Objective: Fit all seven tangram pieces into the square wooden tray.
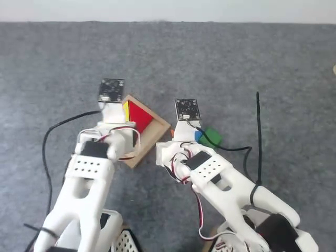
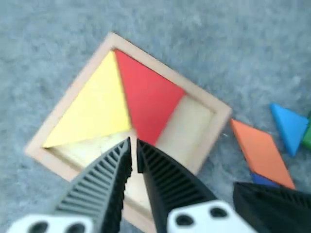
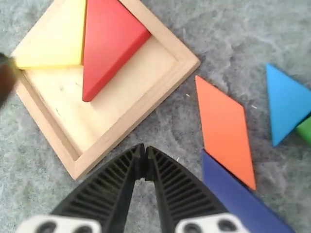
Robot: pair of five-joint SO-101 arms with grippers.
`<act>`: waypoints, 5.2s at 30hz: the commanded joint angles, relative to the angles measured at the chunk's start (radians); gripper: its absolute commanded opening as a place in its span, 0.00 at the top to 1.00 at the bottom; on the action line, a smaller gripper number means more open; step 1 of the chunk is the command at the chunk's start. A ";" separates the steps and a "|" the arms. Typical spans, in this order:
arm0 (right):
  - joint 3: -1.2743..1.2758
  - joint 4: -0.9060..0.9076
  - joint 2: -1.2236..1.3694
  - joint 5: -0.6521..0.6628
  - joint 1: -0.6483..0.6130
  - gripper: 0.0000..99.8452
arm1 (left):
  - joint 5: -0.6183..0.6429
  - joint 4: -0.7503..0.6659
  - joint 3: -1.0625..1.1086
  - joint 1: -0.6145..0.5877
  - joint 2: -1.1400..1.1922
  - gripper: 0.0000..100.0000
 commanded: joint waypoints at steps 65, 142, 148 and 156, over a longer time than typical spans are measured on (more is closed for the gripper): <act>-1.059 0.633 0.696 0.460 0.245 0.99 | -0.061 0.184 -0.217 -0.305 0.405 0.78; -0.379 0.206 0.334 0.776 0.099 1.00 | 0.012 0.353 -0.739 -0.041 0.905 0.95; -0.460 0.203 0.380 0.608 0.079 0.99 | -0.018 0.285 -0.742 -0.081 0.836 0.96; -0.535 0.289 0.406 0.592 0.081 0.97 | -0.068 0.319 -0.725 -0.149 0.850 0.94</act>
